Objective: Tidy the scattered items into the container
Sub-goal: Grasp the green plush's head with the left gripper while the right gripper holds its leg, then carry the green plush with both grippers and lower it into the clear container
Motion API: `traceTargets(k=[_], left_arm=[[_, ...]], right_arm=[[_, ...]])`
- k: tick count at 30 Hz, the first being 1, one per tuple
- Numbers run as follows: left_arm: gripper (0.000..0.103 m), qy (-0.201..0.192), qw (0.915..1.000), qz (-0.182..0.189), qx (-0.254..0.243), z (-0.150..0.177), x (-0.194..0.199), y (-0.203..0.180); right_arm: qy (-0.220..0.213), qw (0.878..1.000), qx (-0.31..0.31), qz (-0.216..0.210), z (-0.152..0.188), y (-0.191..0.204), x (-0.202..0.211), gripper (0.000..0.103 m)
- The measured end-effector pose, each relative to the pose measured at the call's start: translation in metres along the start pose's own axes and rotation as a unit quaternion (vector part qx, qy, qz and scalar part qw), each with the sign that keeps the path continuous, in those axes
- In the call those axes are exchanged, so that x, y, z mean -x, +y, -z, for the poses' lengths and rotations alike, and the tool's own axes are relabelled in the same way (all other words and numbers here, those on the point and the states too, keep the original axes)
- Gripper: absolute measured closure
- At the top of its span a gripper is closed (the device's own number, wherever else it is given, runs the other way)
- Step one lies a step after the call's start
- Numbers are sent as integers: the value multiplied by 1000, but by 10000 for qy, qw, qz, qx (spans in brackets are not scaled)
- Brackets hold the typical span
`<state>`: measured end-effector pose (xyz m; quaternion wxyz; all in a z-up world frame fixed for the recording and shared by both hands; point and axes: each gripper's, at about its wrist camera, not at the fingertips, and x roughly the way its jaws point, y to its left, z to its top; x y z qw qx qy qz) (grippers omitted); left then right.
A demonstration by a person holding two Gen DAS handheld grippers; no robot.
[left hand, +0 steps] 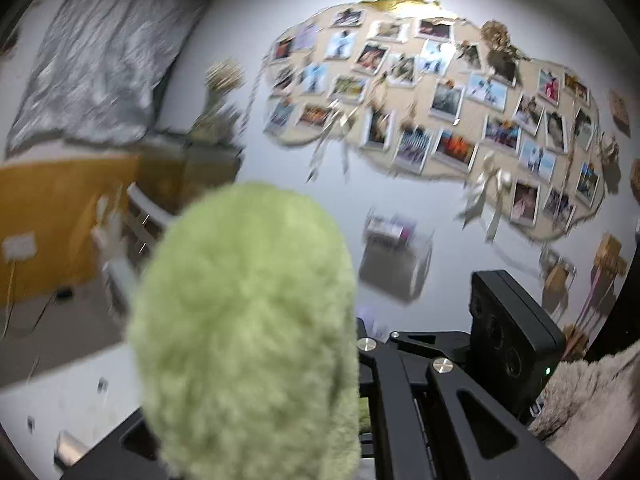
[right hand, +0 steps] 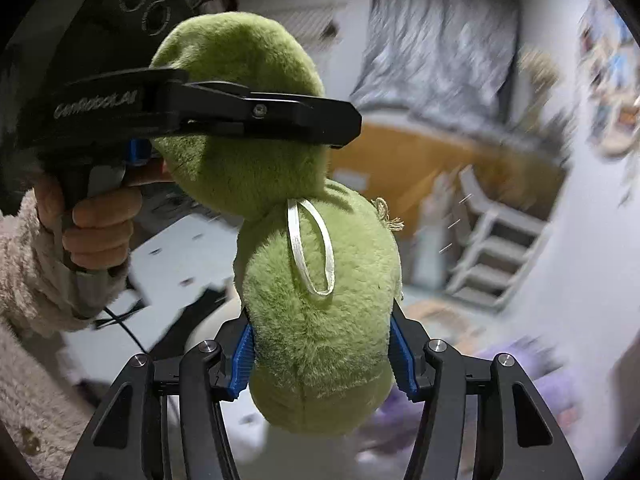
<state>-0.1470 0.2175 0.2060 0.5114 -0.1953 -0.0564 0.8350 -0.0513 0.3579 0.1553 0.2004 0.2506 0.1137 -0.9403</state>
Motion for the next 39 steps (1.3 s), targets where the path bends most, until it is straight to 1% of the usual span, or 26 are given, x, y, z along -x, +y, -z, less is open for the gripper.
traceTargets(k=[2,5,7,10,12,15,17,19,23,25,28,30,32,33,35,36,39], left_arm=[[96,-55,9997,38,-254,-27,-25,-6],[96,-78,9981,29,-611,-61,-63,-13],[96,-10,9971,-2,-761,-79,-95,-14],[96,142,9970,-14,-757,-91,-135,-7],[96,203,9973,19,-703,-96,-157,-4],[96,167,9977,133,-642,-106,-175,-4],[96,117,9975,199,-671,-114,-184,-9],[96,44,9969,252,-750,-122,-188,-15],[96,-80,9956,259,-894,-139,-194,-25],[96,-77,9954,231,-925,-144,-200,-26],[96,35,9950,118,-988,-143,-212,-24],[96,279,9955,64,-905,-135,-225,-17],[96,560,9951,5,-813,-123,-238,-9],[96,664,9945,-33,-813,-116,-241,-7],[96,797,9934,-58,-828,-104,-242,-6],[96,849,9930,-44,-823,-98,-241,-5],[96,931,9924,-8,-811,-85,-231,-5]], right_arm=[[-190,9991,68,375,-15,-27,9,45],[-348,9972,-38,659,-29,-68,12,45],[-367,9959,-150,809,-33,-95,8,45],[-302,9935,-310,1054,-32,-131,-5,45],[-313,9932,-525,989,-29,-149,-5,45],[-391,9922,-996,635,-31,-175,-5,45],[-436,9908,-1187,480,-34,-184,-5,45],[-540,9903,-1186,484,-39,-189,0,45],[-818,9895,-846,842,-53,-193,10,45],[-904,9875,-623,1128,-56,-190,9,45],[-850,9834,-295,1579,-50,-186,-2,45],[-683,9820,-194,1748,-40,-188,-12,45],[-435,9836,-268,1729,-29,-190,-23,45],[-319,9852,-367,1647,-24,-191,-28,45],[-143,9889,-732,1286,-15,-193,-33,45],[-121,9897,-944,1069,-12,-193,-33,45],[-64,9874,-1510,462,-6,-191,-31,45]])
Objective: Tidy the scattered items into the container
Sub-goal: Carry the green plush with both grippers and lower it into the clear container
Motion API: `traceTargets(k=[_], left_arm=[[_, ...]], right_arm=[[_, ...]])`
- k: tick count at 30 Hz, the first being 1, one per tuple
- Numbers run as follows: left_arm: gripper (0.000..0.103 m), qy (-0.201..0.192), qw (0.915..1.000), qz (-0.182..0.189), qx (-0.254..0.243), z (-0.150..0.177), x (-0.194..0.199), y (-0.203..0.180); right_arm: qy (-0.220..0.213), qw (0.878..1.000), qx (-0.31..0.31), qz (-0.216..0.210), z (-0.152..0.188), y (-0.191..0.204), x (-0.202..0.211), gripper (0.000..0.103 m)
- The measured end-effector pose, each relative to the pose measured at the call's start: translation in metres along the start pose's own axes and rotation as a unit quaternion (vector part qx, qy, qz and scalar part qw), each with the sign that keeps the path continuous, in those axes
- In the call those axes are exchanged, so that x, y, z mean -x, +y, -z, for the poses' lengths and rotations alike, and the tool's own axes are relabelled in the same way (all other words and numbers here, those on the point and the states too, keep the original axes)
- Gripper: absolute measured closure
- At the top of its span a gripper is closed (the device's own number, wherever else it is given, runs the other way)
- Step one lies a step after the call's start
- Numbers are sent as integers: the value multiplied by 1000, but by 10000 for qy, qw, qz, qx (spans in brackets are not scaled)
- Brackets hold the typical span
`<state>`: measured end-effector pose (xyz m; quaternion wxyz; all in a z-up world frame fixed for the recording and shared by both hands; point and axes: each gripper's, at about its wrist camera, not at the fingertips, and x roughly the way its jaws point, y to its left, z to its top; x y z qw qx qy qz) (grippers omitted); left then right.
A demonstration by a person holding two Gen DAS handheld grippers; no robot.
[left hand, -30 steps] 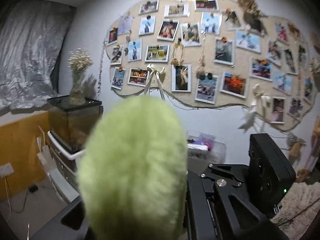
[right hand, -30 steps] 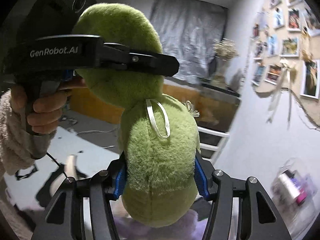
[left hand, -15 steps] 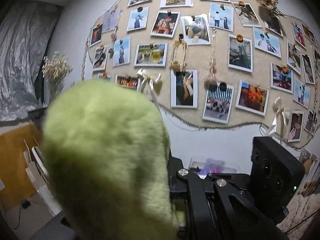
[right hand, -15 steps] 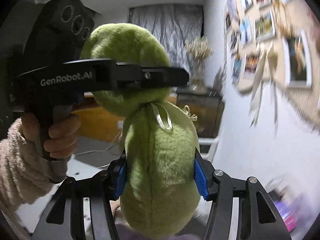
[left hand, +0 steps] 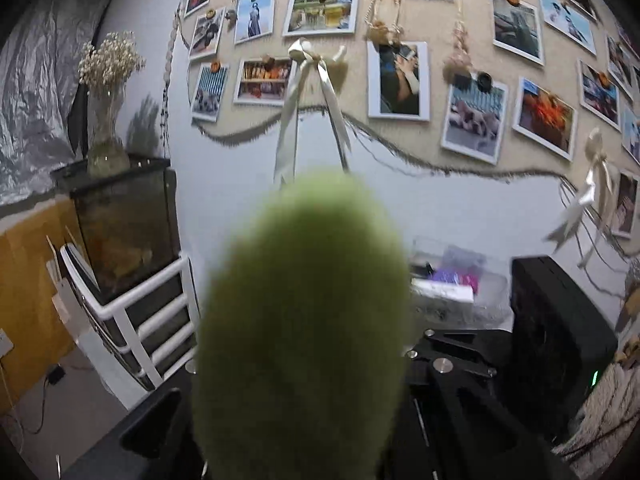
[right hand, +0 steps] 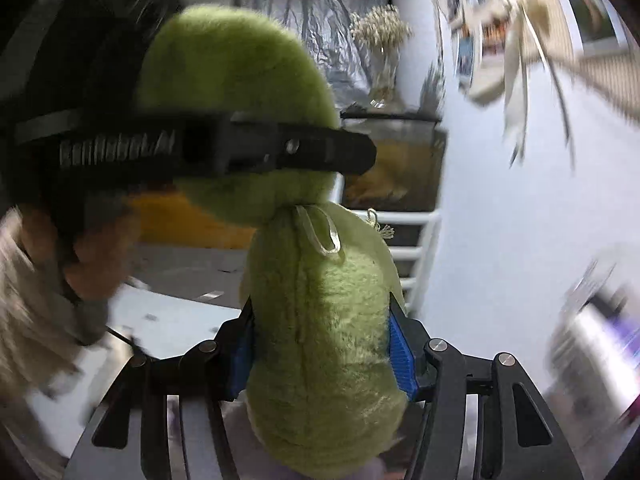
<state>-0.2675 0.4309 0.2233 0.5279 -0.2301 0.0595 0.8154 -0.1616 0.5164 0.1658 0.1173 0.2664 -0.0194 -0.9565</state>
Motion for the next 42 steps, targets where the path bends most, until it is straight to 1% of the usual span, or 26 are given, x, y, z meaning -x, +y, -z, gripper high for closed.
traceTargets(k=[2,4,6,8,11,12,13,14,15,17,21,23,25,27,30,33,36,39,40,42], left_arm=[[96,27,10000,48,26,8,9,-1],[96,70,10000,16,60,17,17,-1],[96,154,9998,-39,113,28,22,1],[96,219,9995,-72,200,37,25,6],[96,213,9993,-82,295,42,29,10],[96,145,9994,-106,280,38,31,9],[91,68,9995,-136,259,35,33,8],[82,-10,9996,-166,237,31,36,7],[67,-114,9995,-184,234,24,37,6],[53,-304,9991,-207,225,11,38,6],[53,-551,9980,-234,190,-12,33,7],[52,-571,9978,-248,226,-19,26,10],[50,-514,9979,-281,289,-18,17,15],[46,-400,9982,-272,346,-12,9,22],[46,-103,9986,-318,410,6,-3,31],[46,268,9977,-382,489,27,-18,42],[46,655,9954,-472,517,53,-32,49],[46,1005,9920,-561,518,76,-47,53],[46,1118,9906,-602,510,84,-52,55],[46,1273,9885,-637,512,96,-60,55]], right_arm=[[47,9996,-121,-241,3,11,4,45],[148,9984,-250,-487,7,20,5,45],[280,9972,-260,-641,14,31,2,46],[358,9966,-229,-705,20,41,0,46],[280,9971,-177,-682,19,44,3,46],[200,9978,-117,-625,16,43,5,45],[80,9988,-1,-492,11,42,7,45],[-40,9994,132,-312,4,38,6,45],[-142,9995,229,-152,0,35,7,46],[-320,9987,365,178,-8,27,7,46],[-679,9920,645,844,-20,15,0,46],[-795,9882,752,1069,-22,11,-2,46],[-797,9864,780,1210,-21,6,-10,46],[-617,9895,629,1149,-16,-2,-22,45],[-216,9954,253,895,-4,-15,-44,46],[293,9971,-260,659,9,-27,-69,46],[631,9937,-816,449,17,-42,-84,46],[860,9840,-1547,223,27,-51,-79,46],[935,9810,-1684,251,31,-55,-80,46],[1048,9792,-1709,309,38,-57,-80,46]])
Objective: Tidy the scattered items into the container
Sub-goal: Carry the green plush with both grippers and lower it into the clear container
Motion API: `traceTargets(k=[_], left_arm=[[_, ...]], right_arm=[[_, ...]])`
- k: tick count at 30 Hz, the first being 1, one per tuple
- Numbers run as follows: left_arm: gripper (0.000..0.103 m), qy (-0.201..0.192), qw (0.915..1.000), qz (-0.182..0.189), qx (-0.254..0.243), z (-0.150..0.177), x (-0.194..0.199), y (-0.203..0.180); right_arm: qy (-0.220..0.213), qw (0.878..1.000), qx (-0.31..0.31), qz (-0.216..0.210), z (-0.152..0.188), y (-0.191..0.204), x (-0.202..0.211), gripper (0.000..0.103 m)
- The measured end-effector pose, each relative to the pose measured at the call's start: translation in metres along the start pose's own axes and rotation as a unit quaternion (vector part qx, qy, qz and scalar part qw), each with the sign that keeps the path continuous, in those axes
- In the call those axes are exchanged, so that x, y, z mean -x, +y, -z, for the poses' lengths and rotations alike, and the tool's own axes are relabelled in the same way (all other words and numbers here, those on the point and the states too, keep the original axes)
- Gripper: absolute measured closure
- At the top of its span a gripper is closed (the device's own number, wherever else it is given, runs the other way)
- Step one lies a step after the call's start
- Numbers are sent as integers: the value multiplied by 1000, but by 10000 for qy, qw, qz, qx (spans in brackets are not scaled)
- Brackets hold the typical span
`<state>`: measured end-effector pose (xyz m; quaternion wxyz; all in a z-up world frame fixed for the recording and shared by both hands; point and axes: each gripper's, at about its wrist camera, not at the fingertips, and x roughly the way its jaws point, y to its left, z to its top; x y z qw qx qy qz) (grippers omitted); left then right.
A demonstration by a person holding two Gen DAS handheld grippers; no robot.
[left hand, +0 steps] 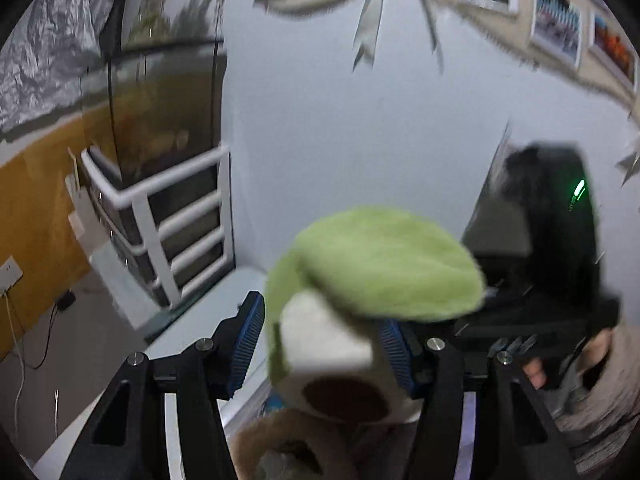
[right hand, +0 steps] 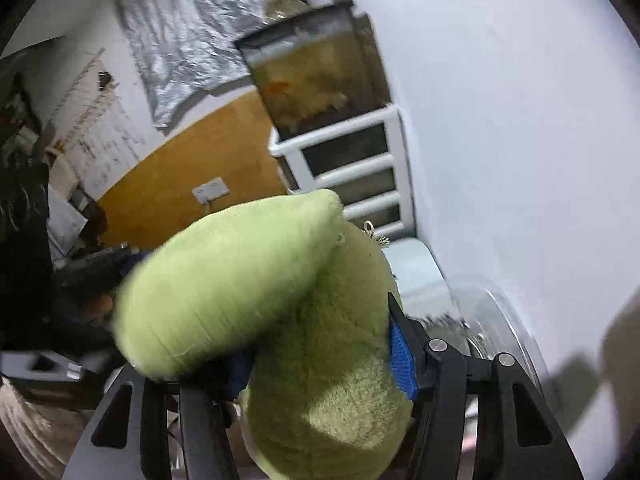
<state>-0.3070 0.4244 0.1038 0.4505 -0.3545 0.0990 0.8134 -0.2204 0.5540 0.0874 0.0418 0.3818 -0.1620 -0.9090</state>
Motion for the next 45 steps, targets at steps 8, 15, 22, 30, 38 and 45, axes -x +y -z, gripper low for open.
traceTargets(k=[8,15,22,30,38,45], left_arm=[[43,338,9993,97,-113,23,-24,-6],[42,430,9980,-15,-469,28,-26,-18],[42,604,9970,58,-488,39,-48,-29],[42,739,9946,-14,-730,53,-44,-37],[41,622,9964,22,-582,51,-38,-32],[30,426,9985,187,-297,44,-26,-26]], right_arm=[[378,9993,-58,53,13,-15,9,46],[829,9900,-982,-575,29,-45,1,46],[789,9866,-1306,-582,50,-63,-9,46],[1086,9781,-1523,-912,67,-65,-19,46],[407,9915,-1094,-570,67,-49,19,29],[-704,9959,-572,46,80,-23,92,28]])
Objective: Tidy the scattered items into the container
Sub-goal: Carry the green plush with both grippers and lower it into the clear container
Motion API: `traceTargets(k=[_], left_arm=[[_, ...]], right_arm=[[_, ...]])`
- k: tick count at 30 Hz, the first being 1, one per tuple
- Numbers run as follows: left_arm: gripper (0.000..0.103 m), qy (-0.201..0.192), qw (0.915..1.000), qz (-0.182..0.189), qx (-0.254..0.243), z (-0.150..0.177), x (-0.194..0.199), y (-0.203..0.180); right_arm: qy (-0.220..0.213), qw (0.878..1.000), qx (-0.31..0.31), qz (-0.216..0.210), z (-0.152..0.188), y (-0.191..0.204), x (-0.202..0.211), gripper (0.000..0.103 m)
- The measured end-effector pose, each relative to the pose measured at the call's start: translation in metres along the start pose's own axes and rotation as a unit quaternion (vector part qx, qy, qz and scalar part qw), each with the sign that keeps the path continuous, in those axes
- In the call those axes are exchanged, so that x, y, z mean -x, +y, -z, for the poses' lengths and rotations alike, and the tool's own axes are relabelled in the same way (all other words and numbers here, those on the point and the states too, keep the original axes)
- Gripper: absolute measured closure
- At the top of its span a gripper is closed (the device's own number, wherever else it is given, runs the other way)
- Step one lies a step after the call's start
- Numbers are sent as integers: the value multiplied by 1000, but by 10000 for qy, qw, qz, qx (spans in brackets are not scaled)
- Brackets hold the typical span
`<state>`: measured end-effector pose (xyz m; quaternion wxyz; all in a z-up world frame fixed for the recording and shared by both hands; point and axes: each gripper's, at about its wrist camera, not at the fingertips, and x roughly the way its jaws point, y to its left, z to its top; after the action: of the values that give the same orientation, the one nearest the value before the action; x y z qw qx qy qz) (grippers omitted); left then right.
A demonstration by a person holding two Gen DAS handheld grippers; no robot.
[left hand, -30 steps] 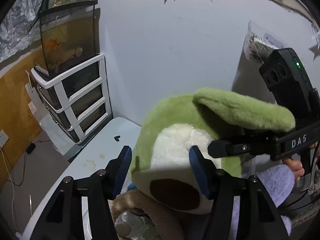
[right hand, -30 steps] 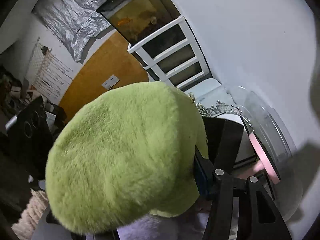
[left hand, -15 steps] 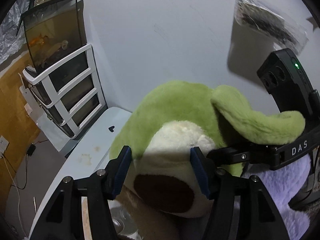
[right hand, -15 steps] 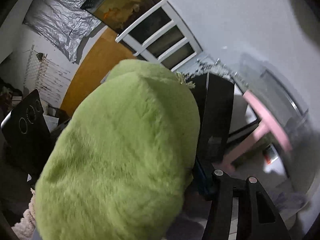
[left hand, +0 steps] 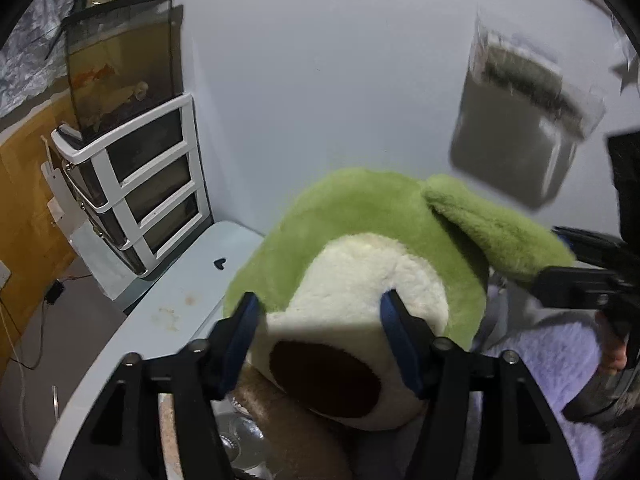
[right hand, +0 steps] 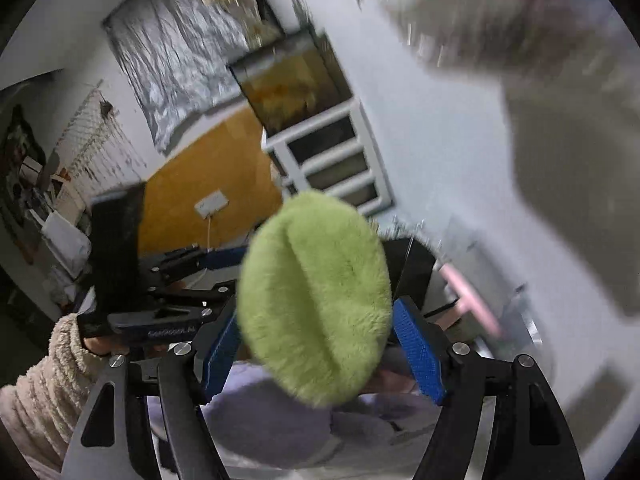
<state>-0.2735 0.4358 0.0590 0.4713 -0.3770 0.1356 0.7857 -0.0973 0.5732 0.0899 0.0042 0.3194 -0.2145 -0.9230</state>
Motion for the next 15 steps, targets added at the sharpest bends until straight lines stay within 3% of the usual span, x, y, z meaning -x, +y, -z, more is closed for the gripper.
traceTargets(k=[3,8,11,15], left_arm=[[29,-20,9999,27,114,0,5,4],[28,-51,9997,-53,216,6,15,5],[19,-217,9993,-102,274,13,27,5],[4,-475,9979,-233,383,21,44,4]], right_arm=[[-534,9986,28,33,4,5,30,28],[-1070,9882,61,-1097,11,13,64,28],[-989,9796,312,-1721,17,23,66,28],[-625,9818,471,-1731,26,35,47,28]])
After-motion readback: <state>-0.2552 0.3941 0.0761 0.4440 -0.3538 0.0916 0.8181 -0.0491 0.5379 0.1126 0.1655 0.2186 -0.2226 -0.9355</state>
